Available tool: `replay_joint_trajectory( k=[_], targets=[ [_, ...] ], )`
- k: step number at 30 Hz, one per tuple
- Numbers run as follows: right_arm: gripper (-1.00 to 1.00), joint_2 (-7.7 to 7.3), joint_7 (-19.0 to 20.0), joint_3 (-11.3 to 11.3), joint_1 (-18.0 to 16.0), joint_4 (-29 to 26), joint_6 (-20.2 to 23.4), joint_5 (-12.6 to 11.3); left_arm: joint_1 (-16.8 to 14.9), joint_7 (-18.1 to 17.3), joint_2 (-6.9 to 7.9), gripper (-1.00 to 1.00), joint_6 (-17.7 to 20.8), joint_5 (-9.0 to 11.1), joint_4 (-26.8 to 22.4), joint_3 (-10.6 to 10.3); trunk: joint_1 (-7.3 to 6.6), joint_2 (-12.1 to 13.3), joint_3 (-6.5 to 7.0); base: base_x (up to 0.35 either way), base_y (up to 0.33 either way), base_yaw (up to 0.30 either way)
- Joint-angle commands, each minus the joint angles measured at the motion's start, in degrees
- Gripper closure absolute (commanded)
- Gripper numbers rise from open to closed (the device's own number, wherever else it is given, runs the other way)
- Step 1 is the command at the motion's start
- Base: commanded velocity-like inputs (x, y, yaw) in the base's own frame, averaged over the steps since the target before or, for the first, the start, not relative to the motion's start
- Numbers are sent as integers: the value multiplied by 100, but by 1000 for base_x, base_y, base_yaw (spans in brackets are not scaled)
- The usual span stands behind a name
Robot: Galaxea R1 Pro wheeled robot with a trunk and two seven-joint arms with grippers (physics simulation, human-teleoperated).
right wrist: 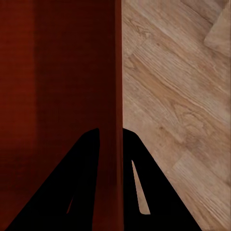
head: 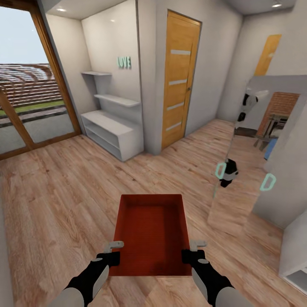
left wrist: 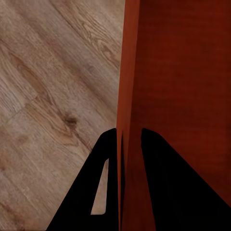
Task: Move the two storage containers from the living room to the garage. In the garage, place one container on the floor and stack the other container on top of it (either order is fine).
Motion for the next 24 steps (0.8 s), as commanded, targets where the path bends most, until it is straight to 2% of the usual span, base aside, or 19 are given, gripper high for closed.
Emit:
replay_joint_trajectory(
  k=[1,24],
  targets=[
    [100,-247,-408,-121,-9,-429,15,86,5,50,43,100,35,-117,-8,-97,6,-10,-11,337,0,0],
    [100,-247,-408,-121,-9,-436,109,86,5,50,43,100,35,-117,-8,-97,6,-10,-11,337,0,0]
  ],
)
